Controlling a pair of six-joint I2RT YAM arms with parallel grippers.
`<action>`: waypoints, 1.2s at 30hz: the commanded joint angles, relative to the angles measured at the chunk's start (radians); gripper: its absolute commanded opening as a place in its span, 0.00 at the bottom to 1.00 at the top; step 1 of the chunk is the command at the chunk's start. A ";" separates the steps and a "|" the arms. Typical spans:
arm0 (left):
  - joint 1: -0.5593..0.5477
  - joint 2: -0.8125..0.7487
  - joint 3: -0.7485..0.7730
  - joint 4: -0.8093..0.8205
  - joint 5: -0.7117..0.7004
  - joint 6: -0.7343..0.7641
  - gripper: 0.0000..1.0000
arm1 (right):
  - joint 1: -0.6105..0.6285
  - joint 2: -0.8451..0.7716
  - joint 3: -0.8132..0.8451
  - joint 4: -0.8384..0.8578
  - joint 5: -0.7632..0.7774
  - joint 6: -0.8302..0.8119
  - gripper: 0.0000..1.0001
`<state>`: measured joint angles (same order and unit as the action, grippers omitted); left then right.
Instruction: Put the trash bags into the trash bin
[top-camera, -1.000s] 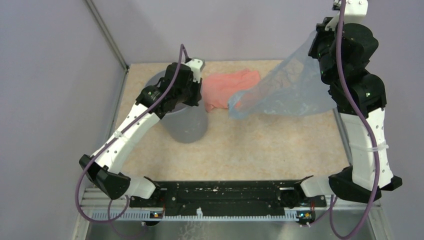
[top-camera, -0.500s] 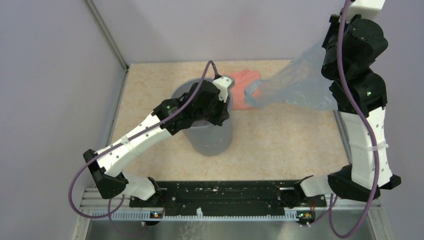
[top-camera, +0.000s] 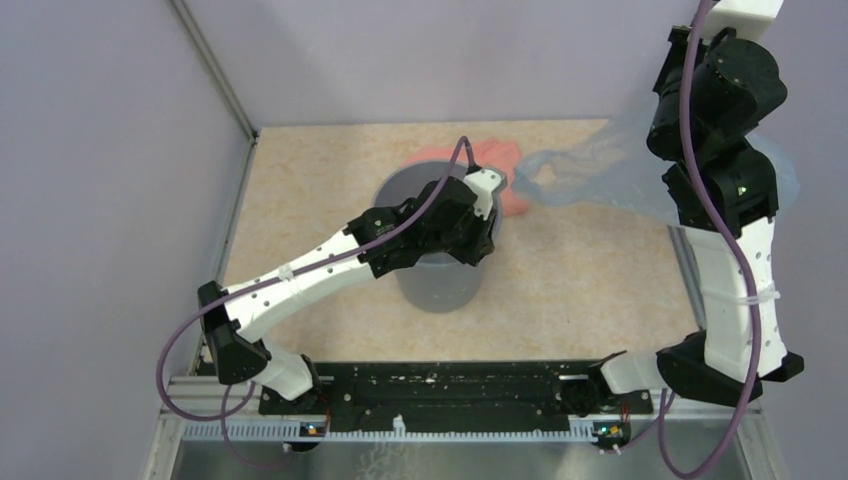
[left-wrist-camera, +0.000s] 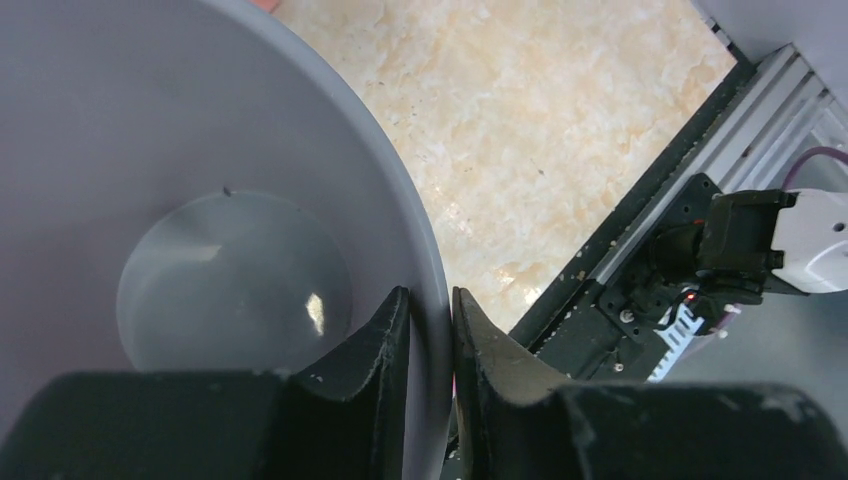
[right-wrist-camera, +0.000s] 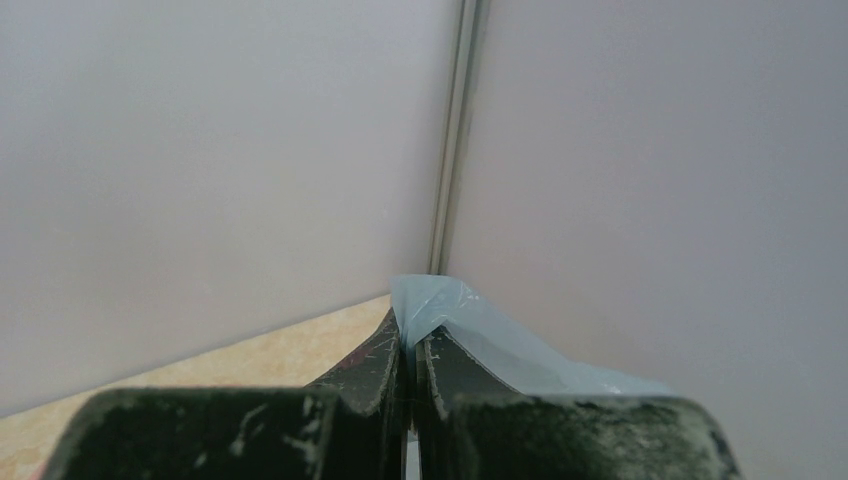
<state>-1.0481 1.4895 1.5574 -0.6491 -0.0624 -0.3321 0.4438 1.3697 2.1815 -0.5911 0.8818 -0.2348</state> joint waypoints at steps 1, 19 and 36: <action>-0.008 0.014 -0.005 0.111 0.057 -0.036 0.28 | -0.001 -0.040 0.022 0.032 -0.003 -0.006 0.00; -0.011 -0.071 -0.038 0.240 -0.021 -0.059 0.68 | -0.001 -0.061 0.060 0.007 -0.119 0.034 0.00; -0.010 -0.186 -0.053 0.456 -0.242 0.054 0.81 | -0.001 -0.113 0.105 0.034 -0.356 0.104 0.00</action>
<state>-1.0546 1.2728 1.4540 -0.2810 -0.2581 -0.3370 0.4438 1.2766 2.2543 -0.5877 0.6209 -0.1631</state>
